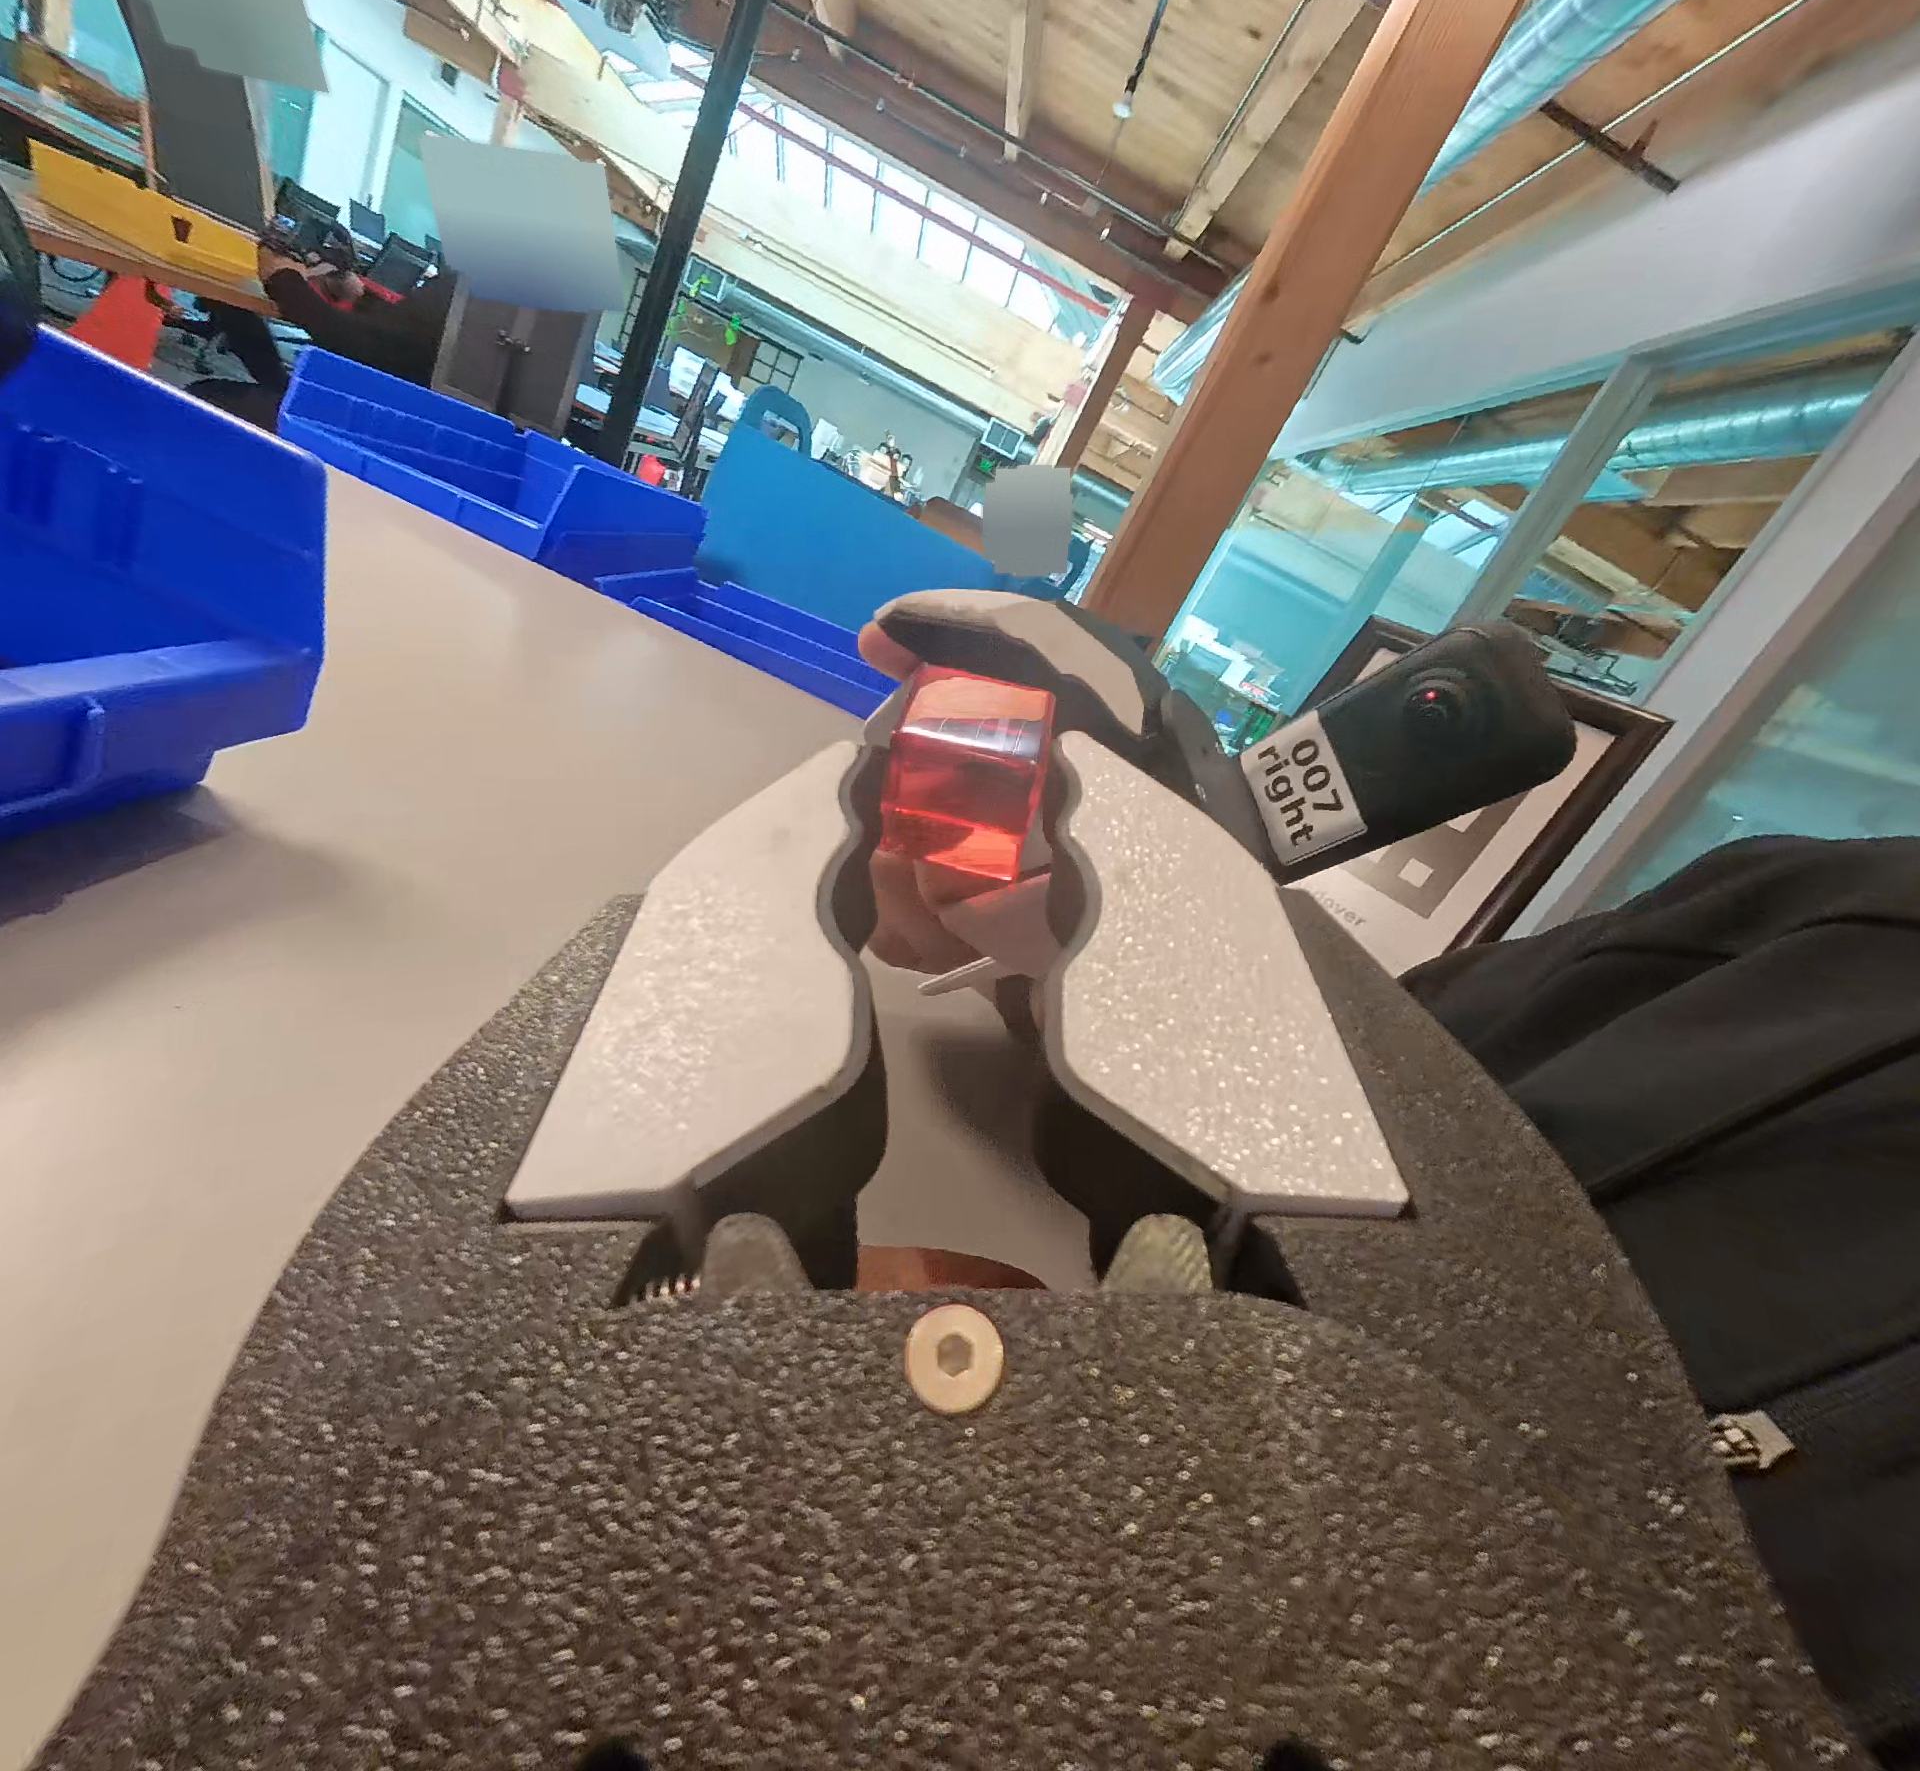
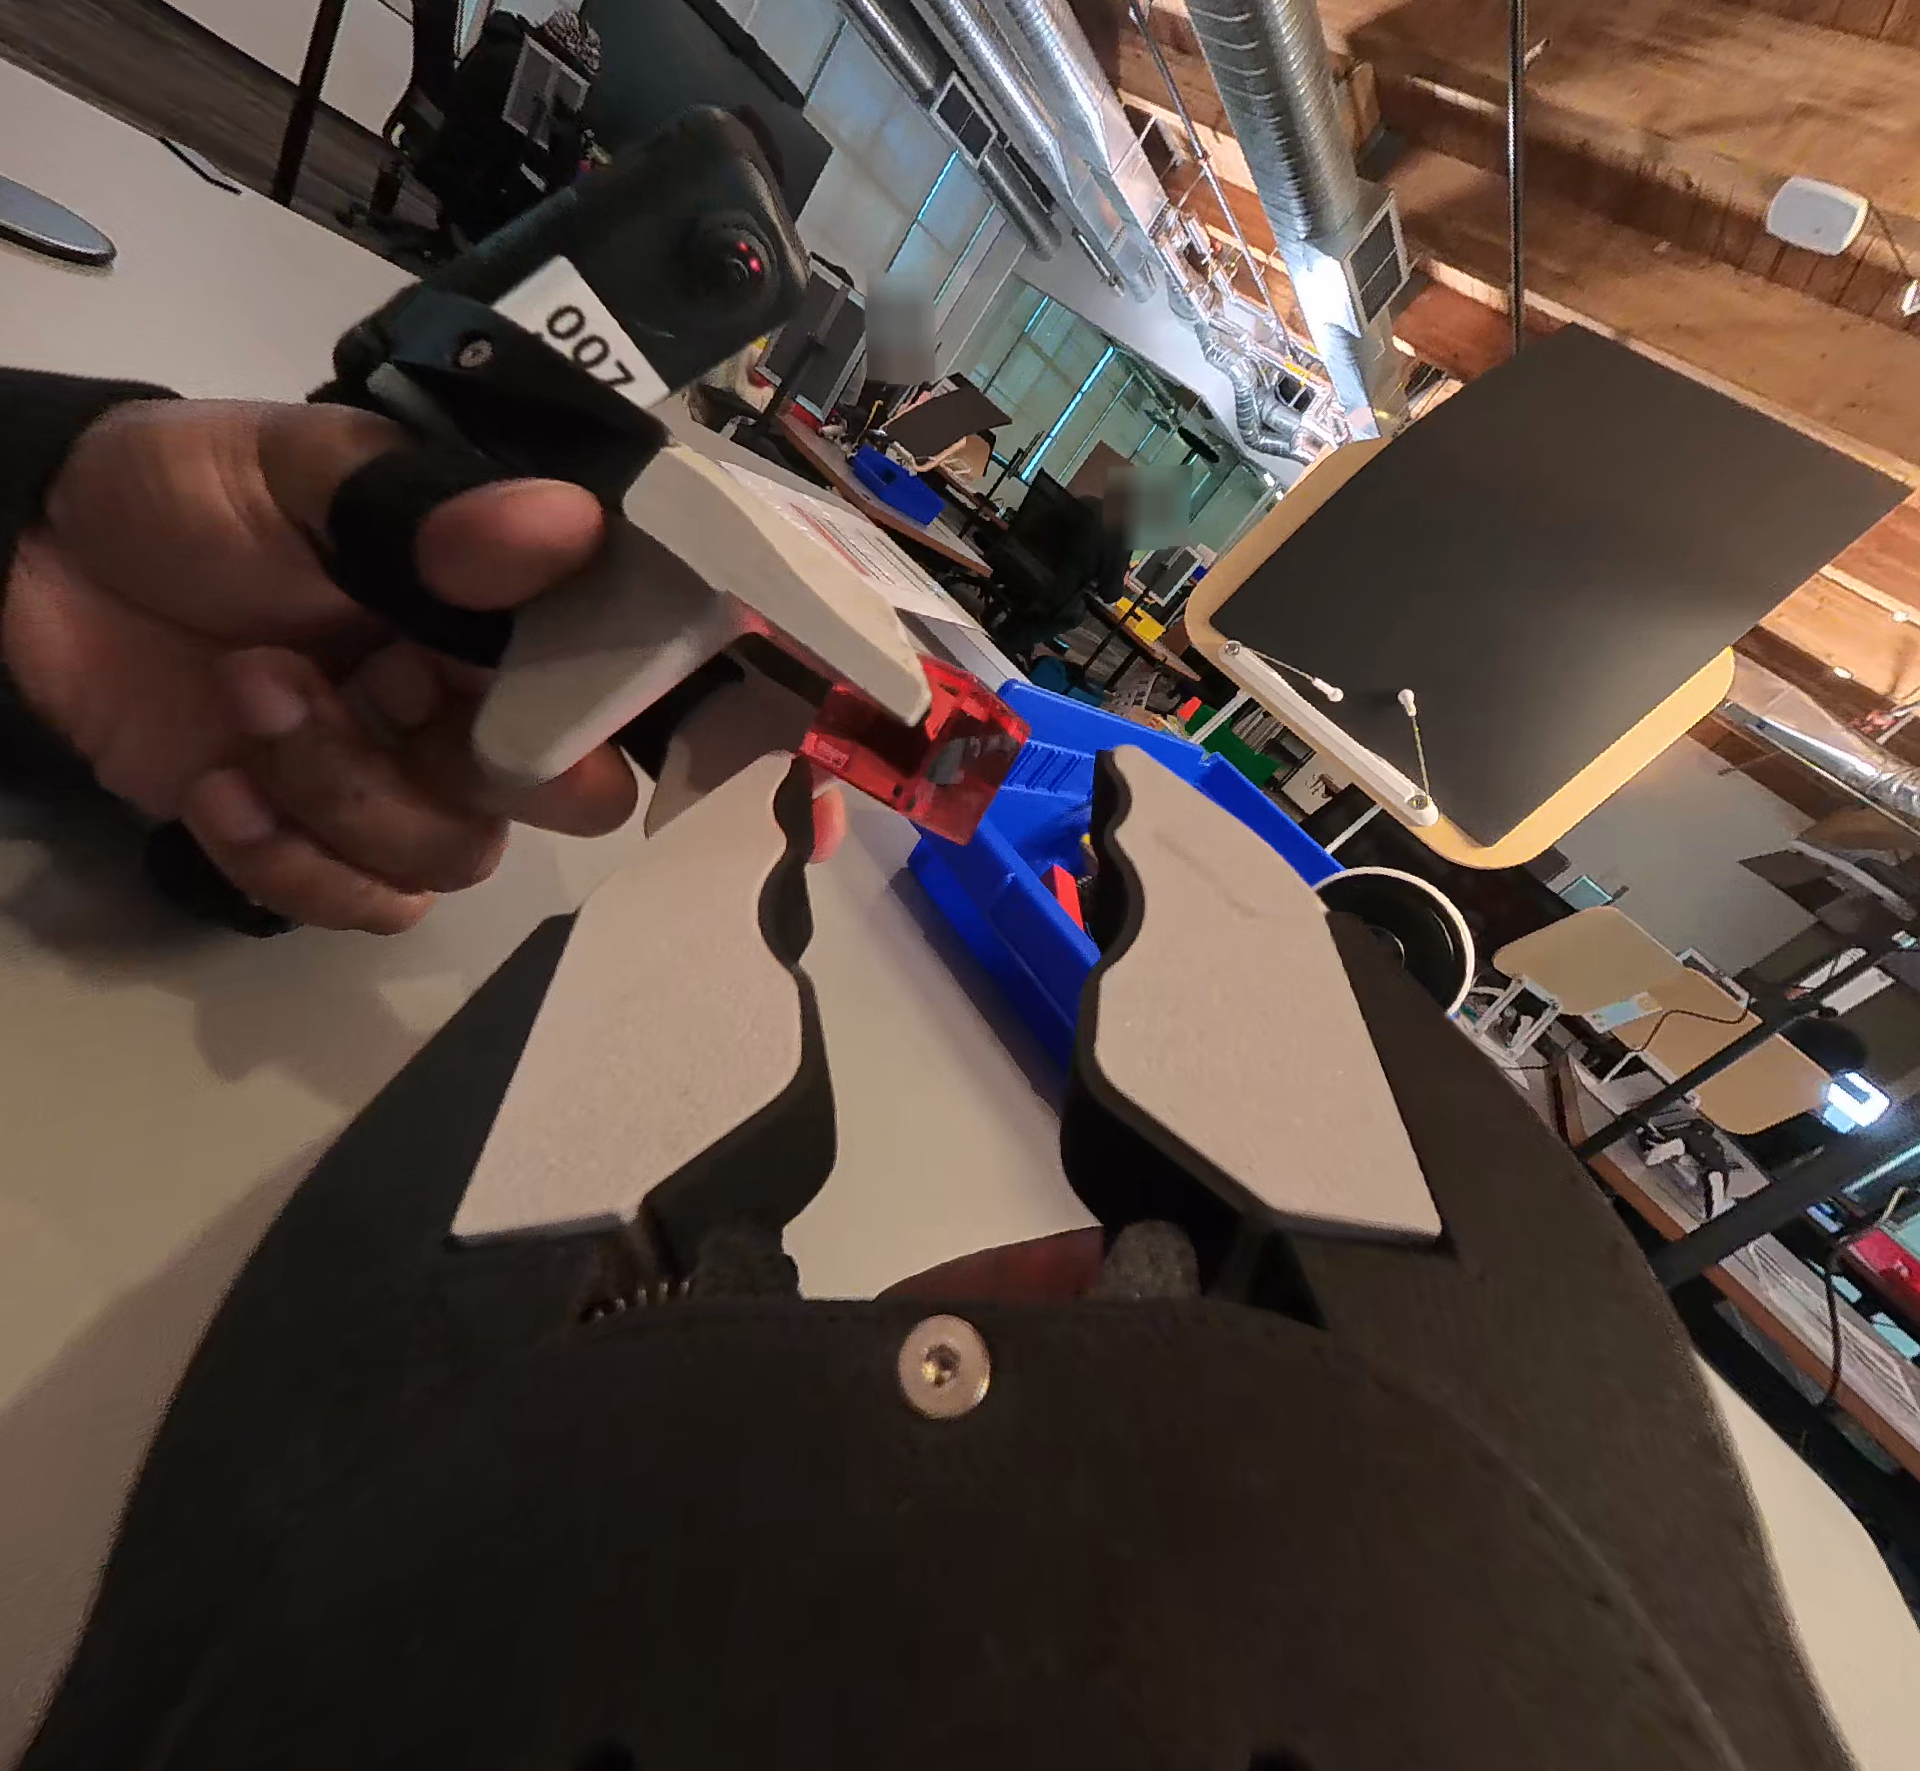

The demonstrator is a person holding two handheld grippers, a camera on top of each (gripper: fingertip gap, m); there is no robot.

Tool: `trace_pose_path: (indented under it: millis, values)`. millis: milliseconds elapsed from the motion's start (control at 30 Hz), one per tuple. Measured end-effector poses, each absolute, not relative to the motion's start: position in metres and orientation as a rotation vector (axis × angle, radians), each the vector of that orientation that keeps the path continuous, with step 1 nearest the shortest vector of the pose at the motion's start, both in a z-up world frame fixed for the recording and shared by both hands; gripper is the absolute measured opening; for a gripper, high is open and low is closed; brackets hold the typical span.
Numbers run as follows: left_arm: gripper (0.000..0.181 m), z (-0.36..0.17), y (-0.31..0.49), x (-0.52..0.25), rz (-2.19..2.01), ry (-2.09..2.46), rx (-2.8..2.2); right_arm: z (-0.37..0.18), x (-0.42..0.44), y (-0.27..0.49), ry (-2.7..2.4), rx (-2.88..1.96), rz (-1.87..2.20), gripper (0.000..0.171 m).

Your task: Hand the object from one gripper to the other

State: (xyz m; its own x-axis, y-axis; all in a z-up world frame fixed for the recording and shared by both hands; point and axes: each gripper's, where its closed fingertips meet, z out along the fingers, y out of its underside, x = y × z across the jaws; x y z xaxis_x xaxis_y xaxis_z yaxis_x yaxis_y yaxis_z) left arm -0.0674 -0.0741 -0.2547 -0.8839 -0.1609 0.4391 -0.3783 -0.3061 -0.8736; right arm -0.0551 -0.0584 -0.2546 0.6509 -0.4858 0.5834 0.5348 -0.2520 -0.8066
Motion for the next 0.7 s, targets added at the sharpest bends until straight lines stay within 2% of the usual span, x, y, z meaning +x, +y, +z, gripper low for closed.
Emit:
trace_pose_path:
  millis: [700]
  values:
    - [0.03, -0.2598, -0.0832, -0.0739, 2.275, -1.799, 0.655, -0.2596, -0.0604, -0.0538, -0.08, -1.573, -0.995, 0.045]
